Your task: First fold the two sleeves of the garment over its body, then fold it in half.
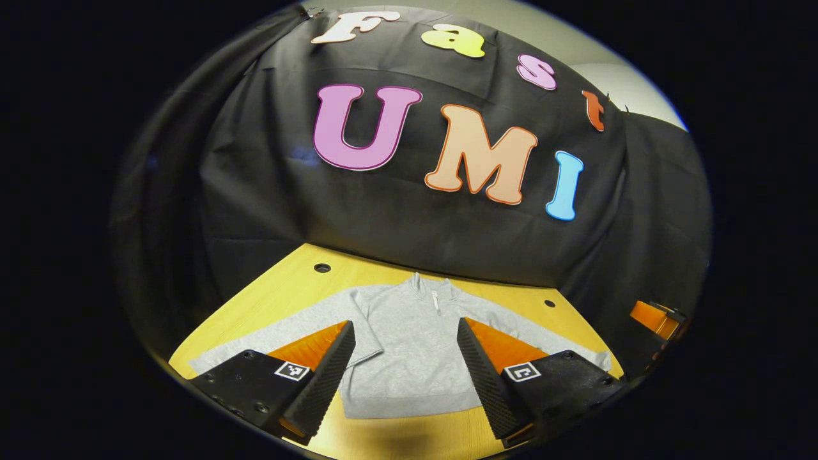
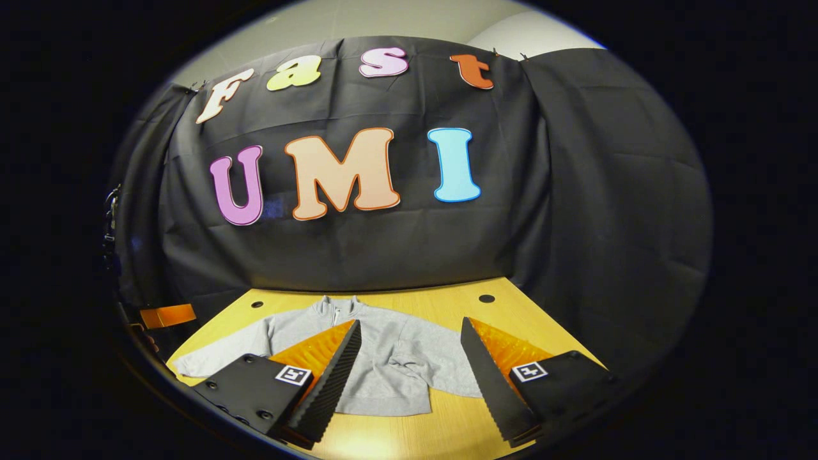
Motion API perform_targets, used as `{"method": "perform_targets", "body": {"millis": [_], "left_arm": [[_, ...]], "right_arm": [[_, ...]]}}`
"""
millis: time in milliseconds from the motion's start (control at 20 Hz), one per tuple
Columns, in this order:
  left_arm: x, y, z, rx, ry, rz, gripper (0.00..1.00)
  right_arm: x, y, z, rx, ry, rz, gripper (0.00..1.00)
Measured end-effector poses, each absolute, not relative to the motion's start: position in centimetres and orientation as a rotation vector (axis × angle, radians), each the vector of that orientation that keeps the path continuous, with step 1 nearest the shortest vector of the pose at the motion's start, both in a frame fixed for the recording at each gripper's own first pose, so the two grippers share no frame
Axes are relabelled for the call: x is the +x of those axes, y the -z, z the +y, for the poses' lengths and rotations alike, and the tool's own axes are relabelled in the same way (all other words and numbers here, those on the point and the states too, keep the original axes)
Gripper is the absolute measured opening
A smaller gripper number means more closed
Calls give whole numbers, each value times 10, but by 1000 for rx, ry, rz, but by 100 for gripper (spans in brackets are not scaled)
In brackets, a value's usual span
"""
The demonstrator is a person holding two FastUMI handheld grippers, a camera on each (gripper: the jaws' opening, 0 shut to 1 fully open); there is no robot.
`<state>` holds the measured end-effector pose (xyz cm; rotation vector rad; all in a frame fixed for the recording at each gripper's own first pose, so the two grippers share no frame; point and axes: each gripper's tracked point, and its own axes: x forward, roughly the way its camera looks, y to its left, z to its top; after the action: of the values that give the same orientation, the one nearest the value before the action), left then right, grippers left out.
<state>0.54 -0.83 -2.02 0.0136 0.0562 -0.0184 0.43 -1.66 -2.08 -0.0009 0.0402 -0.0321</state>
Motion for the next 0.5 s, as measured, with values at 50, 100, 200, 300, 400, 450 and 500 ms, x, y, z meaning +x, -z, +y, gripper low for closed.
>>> {"method": "perform_targets", "body": {"millis": [50, 100, 200, 300, 400, 450, 500], "left_arm": [[6, 21, -9, 15, 20, 59, 94], [6, 21, -10, 14, 22, 63, 94], [8, 23, -12, 7, 28, 68, 94], [7, 24, -14, 9, 31, 70, 94], [7, 24, -16, 19, 33, 73, 94], [7, 25, -15, 25, 33, 75, 94], [7, 25, -15, 30, 32, 77, 94]], "right_arm": [[4, 21, -19, 3, 37, 42, 95], [4, 24, -24, 4, 45, 43, 98], [5, 28, -38, 1, 71, 51, 98], [7, 35, -58, 6, 110, 66, 98], [9, 44, -83, 25, 155, 78, 98], [10, 48, -98, 29, 184, 88, 98], [9, 55, -112, 31, 214, 98, 98]]}}
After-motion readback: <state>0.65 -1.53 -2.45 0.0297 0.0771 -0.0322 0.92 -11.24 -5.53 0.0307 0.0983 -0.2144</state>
